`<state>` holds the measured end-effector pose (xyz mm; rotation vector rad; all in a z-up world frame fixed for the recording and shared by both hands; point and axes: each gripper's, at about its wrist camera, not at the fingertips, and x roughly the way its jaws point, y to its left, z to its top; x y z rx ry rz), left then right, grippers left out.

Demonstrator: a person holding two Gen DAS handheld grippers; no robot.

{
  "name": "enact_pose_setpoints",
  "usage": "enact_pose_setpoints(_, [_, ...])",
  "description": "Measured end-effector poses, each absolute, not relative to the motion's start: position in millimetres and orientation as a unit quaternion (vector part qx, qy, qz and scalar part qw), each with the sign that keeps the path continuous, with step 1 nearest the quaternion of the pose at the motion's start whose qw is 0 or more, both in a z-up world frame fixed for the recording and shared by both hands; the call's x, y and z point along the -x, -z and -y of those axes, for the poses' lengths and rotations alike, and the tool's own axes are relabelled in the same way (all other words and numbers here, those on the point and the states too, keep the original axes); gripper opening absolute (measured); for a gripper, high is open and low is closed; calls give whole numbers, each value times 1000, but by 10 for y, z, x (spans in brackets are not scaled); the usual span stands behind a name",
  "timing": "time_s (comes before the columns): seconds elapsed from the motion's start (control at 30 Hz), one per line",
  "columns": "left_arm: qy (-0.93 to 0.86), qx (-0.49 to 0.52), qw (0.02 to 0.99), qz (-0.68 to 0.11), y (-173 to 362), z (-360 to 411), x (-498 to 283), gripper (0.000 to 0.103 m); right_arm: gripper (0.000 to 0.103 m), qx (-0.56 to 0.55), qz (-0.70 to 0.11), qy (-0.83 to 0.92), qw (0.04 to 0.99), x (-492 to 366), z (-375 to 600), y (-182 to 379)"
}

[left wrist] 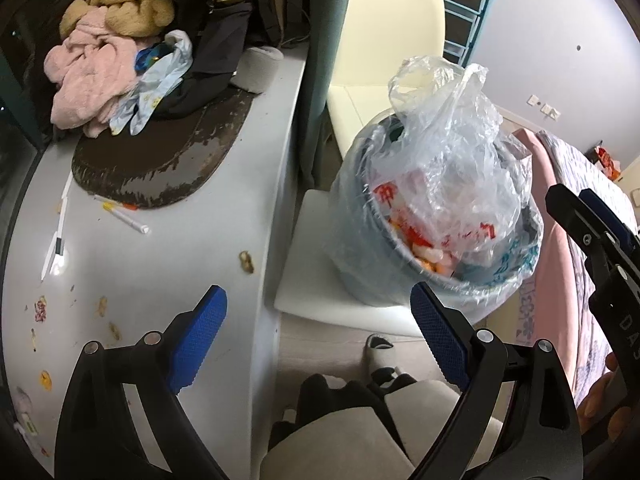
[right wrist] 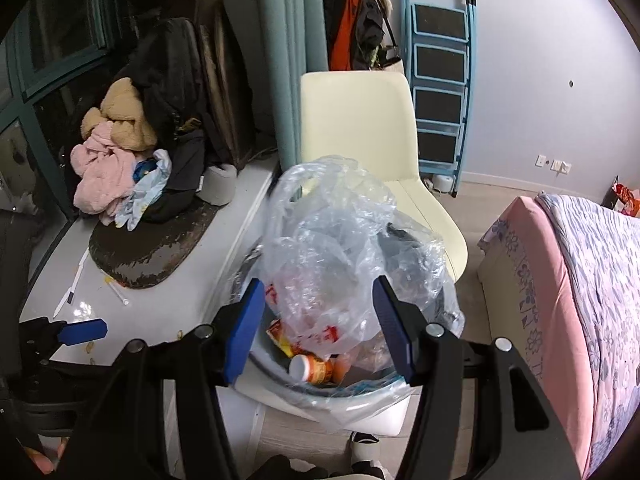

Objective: Collect trash
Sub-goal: 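Move both open grippers back over the table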

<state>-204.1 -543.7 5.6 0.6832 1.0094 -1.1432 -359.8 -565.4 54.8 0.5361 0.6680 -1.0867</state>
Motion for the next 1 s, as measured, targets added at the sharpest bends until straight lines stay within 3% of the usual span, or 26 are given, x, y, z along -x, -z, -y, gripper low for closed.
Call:
enact_pose_setpoints(0.4, [477,-259,698,-467,-65,4701,1500,90,54,-217,-325,445,806,2983,5078,-581])
enact_pose_setpoints(1.0, [295,-143,773,-544,221,3075,505,90,54,-168,-420,232,861,1542,4159,-295])
